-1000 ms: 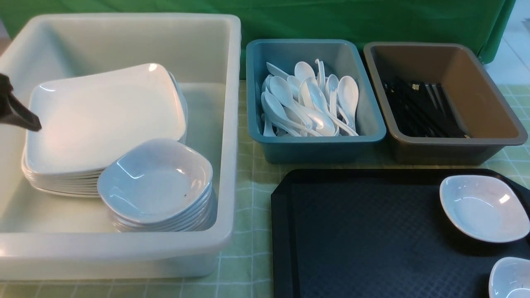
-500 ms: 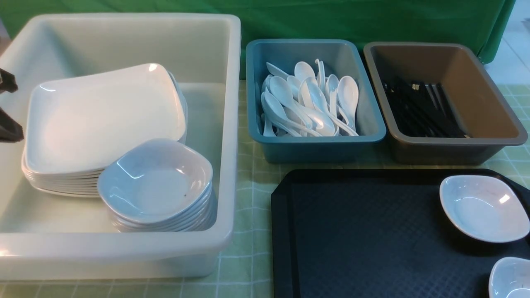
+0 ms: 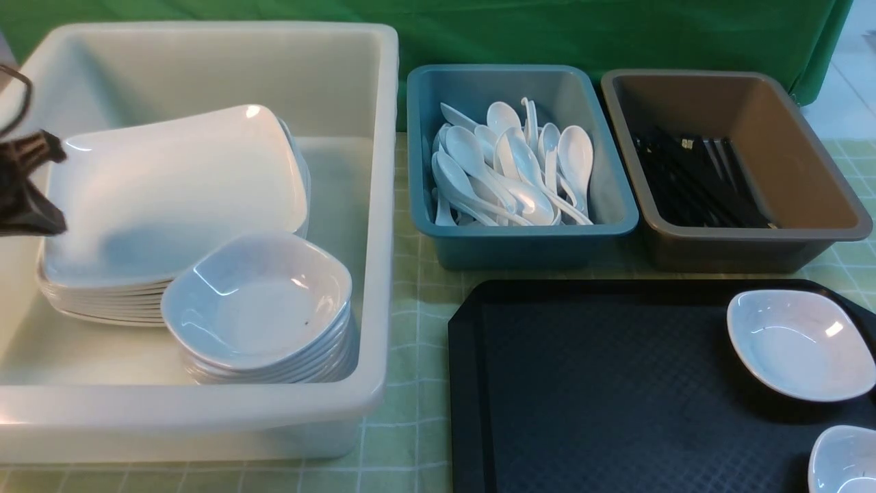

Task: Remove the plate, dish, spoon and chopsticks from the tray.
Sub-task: Use the right arm to grab a small plate from the dinner plate

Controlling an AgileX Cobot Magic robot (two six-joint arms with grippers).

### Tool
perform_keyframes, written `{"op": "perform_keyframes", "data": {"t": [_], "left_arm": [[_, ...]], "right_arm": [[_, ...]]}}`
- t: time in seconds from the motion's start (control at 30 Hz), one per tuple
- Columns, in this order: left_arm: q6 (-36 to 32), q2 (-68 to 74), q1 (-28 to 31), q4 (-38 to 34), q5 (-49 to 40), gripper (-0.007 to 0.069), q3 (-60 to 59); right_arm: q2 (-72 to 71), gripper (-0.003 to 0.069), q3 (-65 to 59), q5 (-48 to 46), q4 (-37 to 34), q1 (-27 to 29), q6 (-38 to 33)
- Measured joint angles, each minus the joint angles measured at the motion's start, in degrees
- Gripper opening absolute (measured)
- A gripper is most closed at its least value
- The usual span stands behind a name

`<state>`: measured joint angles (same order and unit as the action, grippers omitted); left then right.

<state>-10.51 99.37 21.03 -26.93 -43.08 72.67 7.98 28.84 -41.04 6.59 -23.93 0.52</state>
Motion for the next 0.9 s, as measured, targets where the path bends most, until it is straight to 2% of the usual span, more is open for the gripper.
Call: {"op": "perform_keyframes", "data": {"t": [0.27, 0.47, 0.67, 0.83, 0.9], "left_arm": [[1.1, 4.3, -4.5, 4.2, 2.3, -0.001, 1.2], [5.2, 4.9, -4.6, 12.2, 2.6, -0.001, 3.7], [7.1, 6.1, -4.6, 19.6, -5.2, -0.001, 11.8], [7.3, 5.5, -4.6, 19.1, -12.6, -0.001, 18.9], [7.3, 4.2, -4.6, 17.7, -18.1, -0.001, 20.0]], "right_arm": [[0.0, 0.0176, 0.0, 0.1, 0.0, 0.0, 0.1], [0.0, 0.0176, 0.0, 0.5, 0.0, 0.0, 0.1], [0.0, 0.0176, 0.0, 0.5, 0.0, 0.0, 0.1], [0.0, 0.0176, 0.0, 0.6, 0.0, 0.0, 0.2], [0.0, 0.0176, 0.0, 0.9, 0.1, 0.0, 0.2]]}}
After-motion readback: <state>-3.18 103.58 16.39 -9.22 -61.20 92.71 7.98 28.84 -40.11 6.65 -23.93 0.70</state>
